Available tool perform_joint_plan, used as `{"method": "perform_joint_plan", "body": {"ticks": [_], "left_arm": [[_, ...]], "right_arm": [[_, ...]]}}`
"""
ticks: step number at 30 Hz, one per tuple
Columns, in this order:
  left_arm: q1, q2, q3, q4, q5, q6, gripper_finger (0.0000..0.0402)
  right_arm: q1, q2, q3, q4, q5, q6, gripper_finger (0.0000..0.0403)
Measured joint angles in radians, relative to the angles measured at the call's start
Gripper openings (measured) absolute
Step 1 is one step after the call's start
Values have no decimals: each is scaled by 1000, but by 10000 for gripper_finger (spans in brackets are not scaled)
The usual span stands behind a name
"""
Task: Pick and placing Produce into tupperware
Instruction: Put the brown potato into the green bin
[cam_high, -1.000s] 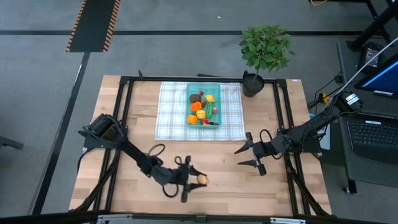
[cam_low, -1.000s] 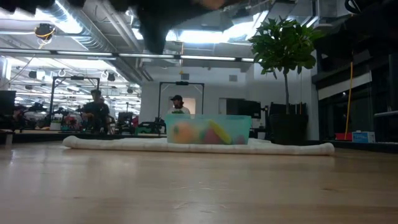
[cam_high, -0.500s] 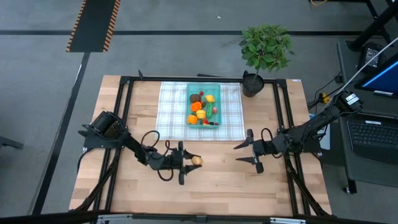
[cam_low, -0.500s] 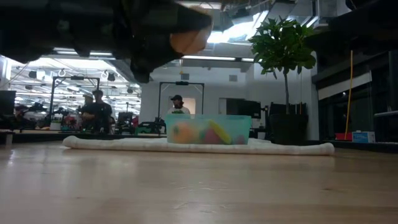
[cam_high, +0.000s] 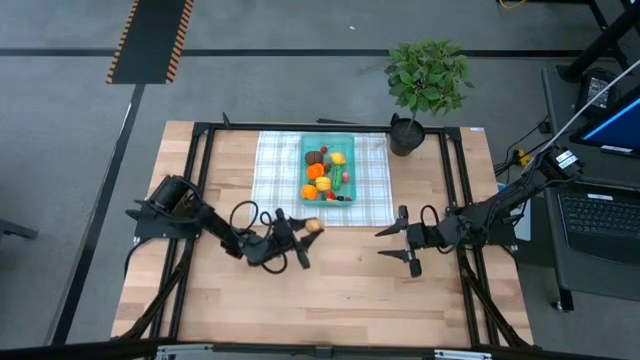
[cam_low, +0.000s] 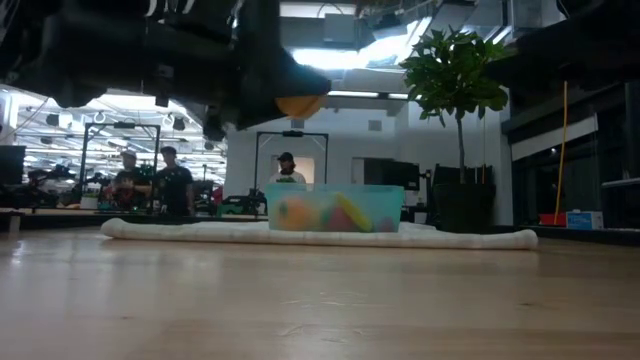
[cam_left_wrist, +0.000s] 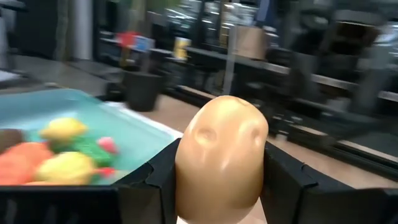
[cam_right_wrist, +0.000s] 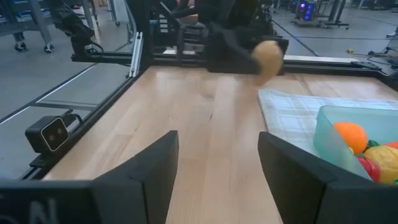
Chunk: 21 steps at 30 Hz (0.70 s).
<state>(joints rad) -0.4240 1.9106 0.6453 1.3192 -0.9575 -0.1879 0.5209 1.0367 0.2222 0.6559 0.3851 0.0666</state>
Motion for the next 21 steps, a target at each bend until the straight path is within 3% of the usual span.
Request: {"method": "perform_joint_plan", "body": {"ticks": [5, 9, 14, 21], "left_arm": [[14, 0, 0, 0, -139, 28, 156], [37, 0, 0, -1, -143, 42, 159], [100, 0, 1, -12, -14, 34, 156], [245, 0, 1, -98, 177, -65, 158]], "right_arm": [[0, 0, 0, 0, 3, 0, 223], [0, 0, 0, 0, 59, 1, 223], [0, 0, 0, 3, 128, 2, 223], [-33, 0, 0, 5, 131, 8, 223]]}}
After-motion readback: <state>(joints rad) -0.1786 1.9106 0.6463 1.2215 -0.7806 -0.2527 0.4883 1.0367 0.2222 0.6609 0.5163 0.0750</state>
